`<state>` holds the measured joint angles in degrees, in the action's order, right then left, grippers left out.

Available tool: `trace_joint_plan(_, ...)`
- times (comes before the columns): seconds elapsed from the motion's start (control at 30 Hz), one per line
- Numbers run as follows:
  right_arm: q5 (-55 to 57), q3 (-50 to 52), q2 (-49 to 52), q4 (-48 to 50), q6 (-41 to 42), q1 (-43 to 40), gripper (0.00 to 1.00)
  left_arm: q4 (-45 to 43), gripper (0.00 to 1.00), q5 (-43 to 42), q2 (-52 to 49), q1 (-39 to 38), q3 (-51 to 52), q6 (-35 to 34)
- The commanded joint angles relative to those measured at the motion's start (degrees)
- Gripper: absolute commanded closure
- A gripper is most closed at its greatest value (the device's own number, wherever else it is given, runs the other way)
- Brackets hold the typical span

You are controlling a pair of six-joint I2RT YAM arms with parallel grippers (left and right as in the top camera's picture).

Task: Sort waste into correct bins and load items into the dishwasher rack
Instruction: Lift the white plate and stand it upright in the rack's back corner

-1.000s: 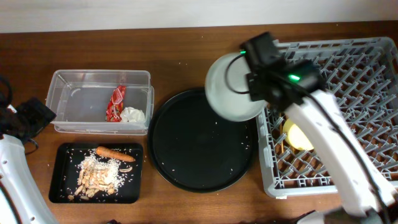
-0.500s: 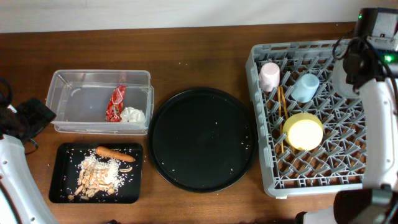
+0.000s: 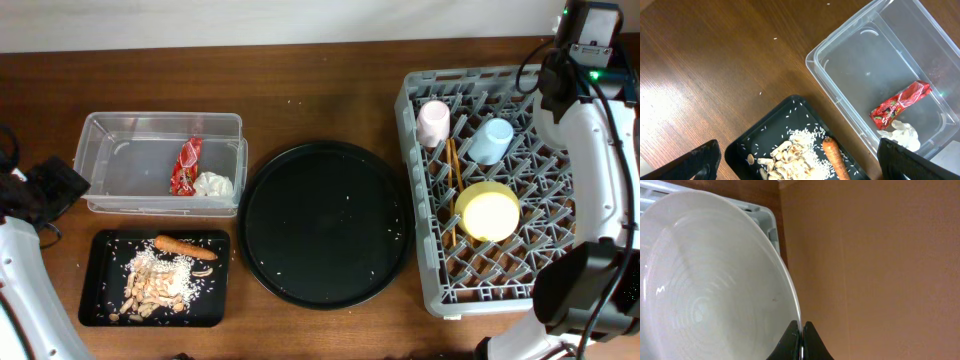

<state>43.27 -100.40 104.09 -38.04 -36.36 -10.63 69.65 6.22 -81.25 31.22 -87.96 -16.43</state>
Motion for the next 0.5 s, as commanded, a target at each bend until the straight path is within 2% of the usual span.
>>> trace_joint_plan(0.0, -3.9, -0.8, 1.7, 0.4, -2.3, -0.4, 0.96, 0.1, 0.01, 0.0, 0.7, 0.2, -1.0, 0.9)
trace_joint_plan(0.37, -5.6, -0.7, 3.3, 1.7, -11.5, -0.4, 0.96, 0.1, 0.01, 0.0, 0.7, 0.2, -1.0, 0.9)
trace_joint_plan(0.47, -5.6, -0.7, 4.1, 1.9, -11.6, -0.4, 0.96, 0.1, 0.01, 0.0, 0.7, 0.2, -1.0, 0.9)
